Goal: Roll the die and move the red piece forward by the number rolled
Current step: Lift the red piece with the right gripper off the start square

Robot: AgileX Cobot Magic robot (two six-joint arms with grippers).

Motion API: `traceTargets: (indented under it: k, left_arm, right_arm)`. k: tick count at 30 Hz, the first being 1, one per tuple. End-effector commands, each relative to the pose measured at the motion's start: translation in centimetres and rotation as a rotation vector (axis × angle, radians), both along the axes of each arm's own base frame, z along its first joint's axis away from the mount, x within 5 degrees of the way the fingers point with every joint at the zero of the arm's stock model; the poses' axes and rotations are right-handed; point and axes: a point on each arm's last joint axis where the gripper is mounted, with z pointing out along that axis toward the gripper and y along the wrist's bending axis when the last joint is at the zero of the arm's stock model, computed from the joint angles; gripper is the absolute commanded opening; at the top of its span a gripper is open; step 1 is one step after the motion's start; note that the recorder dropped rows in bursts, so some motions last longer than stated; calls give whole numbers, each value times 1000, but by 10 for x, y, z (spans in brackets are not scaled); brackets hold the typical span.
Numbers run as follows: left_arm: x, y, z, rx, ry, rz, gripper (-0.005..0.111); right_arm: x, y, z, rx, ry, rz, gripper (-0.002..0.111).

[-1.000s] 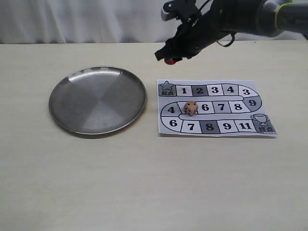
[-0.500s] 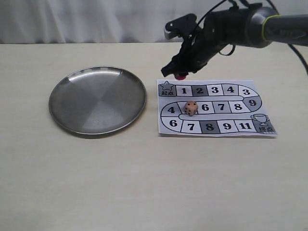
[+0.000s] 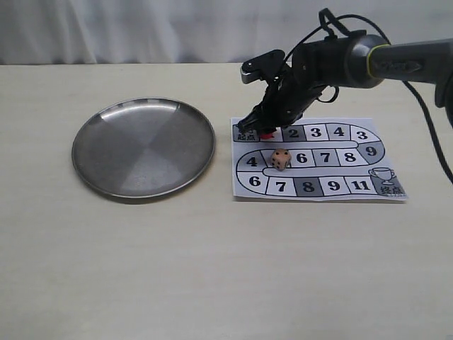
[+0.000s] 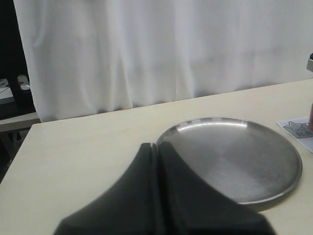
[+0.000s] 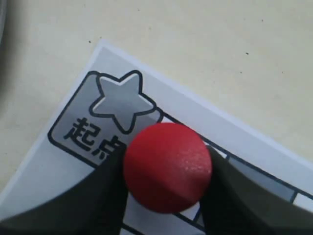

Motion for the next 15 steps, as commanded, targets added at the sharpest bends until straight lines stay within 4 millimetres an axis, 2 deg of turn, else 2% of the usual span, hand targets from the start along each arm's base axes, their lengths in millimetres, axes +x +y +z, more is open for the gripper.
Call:
traceTargets:
  k: [1, 5, 8, 11, 15]
  left_arm:
    - [0, 0, 0, -4, -8, -4, 0]
    - [0, 0, 0, -4, -8, -4, 0]
    - [0, 0, 0, -4, -8, -4, 0]
    - [0, 0, 0, -4, -8, -4, 0]
    - [0, 0, 0, -4, -8, -4, 0]
  right_arm:
    - [-4, -4, -16, -31, 60, 3, 4]
    - [-3, -4, -16, -31, 60, 3, 4]
    - [-3, -4, -2, -27, 37, 4, 4]
    - [-4, -7, 23, -17, -4, -2, 4]
    - [-7, -17, 74, 14, -98, -24, 4]
